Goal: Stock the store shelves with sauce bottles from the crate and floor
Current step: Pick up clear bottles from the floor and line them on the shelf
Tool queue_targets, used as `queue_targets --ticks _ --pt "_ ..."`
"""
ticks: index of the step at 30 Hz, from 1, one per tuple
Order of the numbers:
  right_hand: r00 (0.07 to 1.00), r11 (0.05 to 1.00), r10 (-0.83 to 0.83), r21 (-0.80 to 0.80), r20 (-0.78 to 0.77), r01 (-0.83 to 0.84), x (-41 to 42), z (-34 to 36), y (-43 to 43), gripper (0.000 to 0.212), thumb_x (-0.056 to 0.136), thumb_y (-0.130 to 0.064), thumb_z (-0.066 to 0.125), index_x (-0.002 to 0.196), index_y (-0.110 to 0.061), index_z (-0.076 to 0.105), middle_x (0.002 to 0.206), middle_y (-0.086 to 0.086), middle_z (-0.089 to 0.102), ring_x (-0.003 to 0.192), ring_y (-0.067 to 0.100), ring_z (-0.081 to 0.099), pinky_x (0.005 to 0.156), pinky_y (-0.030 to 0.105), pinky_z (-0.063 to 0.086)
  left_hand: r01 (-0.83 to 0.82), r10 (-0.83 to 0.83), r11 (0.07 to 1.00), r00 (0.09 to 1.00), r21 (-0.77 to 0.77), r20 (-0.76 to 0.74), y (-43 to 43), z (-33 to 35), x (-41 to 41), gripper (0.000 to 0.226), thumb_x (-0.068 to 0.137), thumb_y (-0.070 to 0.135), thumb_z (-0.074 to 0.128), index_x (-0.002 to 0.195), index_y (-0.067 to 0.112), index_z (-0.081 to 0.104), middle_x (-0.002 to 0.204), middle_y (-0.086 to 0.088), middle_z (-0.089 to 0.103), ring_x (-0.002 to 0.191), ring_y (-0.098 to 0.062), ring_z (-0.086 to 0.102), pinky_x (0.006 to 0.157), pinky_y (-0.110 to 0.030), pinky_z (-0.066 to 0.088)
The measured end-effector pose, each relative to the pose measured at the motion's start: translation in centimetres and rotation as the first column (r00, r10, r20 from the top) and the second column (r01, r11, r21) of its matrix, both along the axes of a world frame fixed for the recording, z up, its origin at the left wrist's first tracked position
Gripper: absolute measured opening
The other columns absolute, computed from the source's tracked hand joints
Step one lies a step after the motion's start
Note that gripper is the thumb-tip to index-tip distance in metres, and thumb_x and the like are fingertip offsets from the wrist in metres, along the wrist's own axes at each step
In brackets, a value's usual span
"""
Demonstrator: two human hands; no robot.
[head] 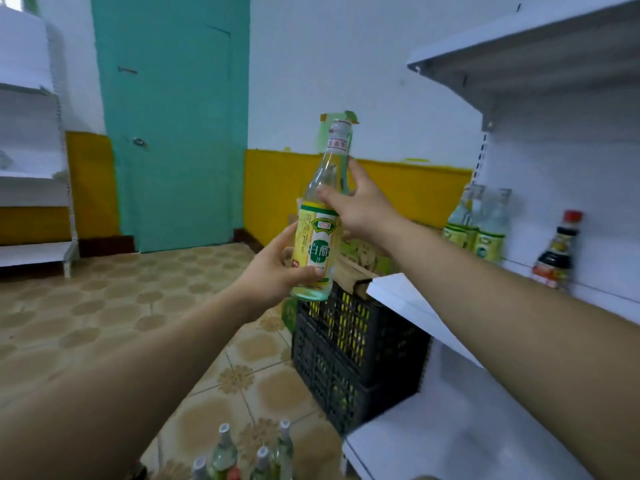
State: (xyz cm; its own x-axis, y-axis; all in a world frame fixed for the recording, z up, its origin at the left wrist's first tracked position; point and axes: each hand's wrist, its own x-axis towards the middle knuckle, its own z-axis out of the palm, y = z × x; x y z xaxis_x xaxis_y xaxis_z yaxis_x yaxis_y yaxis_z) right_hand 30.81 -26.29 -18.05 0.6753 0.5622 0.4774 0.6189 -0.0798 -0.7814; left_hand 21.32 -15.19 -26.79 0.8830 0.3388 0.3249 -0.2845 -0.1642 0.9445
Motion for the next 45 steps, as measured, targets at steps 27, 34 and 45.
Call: queue_targets --ticks 27,34,45 --pt "0.833 0.834 -0.551 -0.017 -0.054 0.551 16.5 -6.8 -18.6 0.088 0.084 -0.017 0.073 0.149 -0.044 0.021 0.127 -0.011 0.056 0.109 0.015 0.06 0.092 0.039 0.053 0.452 -0.075 0.53 0.868 0.718 -0.492 -10.7 -5.5 25.7 0.082 0.086 0.064 0.048 0.152 0.031 0.012 0.161 -0.001 0.006 0.148 -0.02 0.007 0.118 -0.047 0.013" --pt "0.803 0.803 -0.595 -0.055 -0.035 0.593 21.4 -7.7 -18.4 0.089 0.088 -0.023 0.07 0.152 -0.041 0.011 0.138 -0.003 0.054 0.117 0.021 0.058 0.096 0.045 0.052 0.467 0.089 0.267 0.859 0.843 -0.504 -10.7 -6.5 30.9 0.075 0.086 0.073 0.026 0.15 0.036 0.014 0.161 0.0 0.003 0.148 -0.023 -0.002 0.117 -0.054 0.002" --pt "0.681 0.675 -0.731 -0.113 0.033 0.729 29.6 -8.9 -17.6 0.09 0.09 -0.039 0.064 0.153 -0.037 -0.002 0.138 0.004 0.051 0.117 0.026 0.056 0.095 0.046 0.05 0.412 0.09 0.22 0.894 0.884 -0.439 -10.2 -7.5 31.7 0.073 0.086 0.074 0.026 0.149 0.039 0.016 0.161 0.007 0.005 0.148 -0.018 0.0 0.116 -0.053 0.0"
